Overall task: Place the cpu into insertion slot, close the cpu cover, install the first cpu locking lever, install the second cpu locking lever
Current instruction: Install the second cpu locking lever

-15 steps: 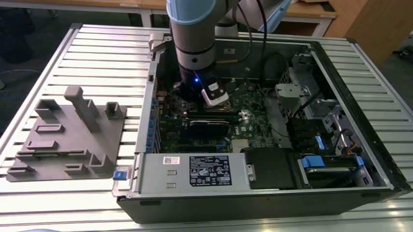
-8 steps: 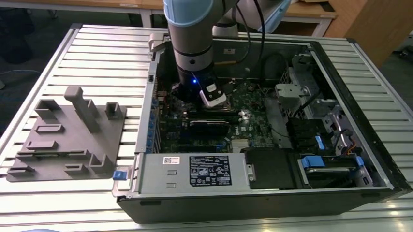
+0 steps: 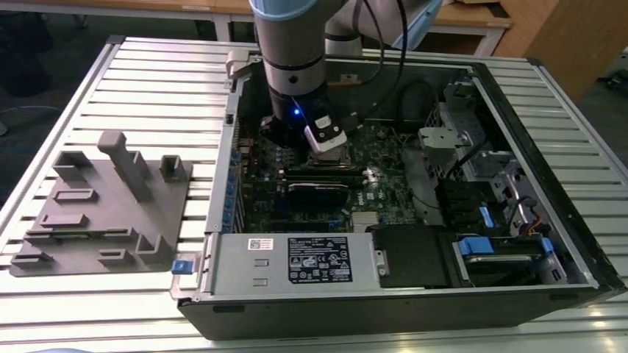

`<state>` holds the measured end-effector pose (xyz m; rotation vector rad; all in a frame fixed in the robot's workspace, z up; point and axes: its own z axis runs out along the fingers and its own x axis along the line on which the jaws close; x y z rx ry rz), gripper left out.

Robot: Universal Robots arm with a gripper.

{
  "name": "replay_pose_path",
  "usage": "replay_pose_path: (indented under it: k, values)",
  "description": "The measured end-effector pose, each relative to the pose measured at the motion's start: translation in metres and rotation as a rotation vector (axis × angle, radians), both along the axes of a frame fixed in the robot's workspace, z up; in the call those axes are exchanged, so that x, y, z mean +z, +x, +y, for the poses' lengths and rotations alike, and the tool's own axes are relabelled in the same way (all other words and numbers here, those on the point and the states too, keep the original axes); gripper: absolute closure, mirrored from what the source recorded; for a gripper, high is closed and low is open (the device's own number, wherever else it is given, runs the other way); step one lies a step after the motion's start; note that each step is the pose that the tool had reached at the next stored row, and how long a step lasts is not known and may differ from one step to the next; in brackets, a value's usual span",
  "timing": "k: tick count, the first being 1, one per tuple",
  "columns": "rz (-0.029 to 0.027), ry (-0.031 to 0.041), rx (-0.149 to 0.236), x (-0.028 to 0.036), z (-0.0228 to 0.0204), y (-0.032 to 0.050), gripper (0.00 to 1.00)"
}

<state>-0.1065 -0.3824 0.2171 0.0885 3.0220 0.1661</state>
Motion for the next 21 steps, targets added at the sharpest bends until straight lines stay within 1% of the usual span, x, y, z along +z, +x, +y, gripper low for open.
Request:
replay_pose_path:
  k: [2,3,5,6,7,10,15,16,18,21]
  values:
    - [0.0,0.0001,0.0,0.0074,0.0,0.0,0.89]
    - [0.0001,0.0,0.0,0.0083,0.0,0.0,0.89]
    - [-0.0002,0.0004,0.0,0.0081,0.0,0.0004,0.89]
    - [-0.0001,0.0001,0.0,0.0081,0.0,0.0021,0.89]
    - [0.0,0.0001,0.0,0.008,0.0,0.0053,0.89]
    - [0.0004,0.0,0.0,0.0079,0.0,0.0184,0.89]
    - [0.0028,0.0001,0.0,0.0076,0.0,0.0412,0.89]
    - [0.0032,0.0001,0.0,0.0076,0.0,0.0443,0.89]
    - [0.0031,0.0001,0.0,0.0073,0.0015,0.0463,0.89]
    - [0.0032,-0.0001,0.0,0.0071,0.0065,0.0481,0.89]
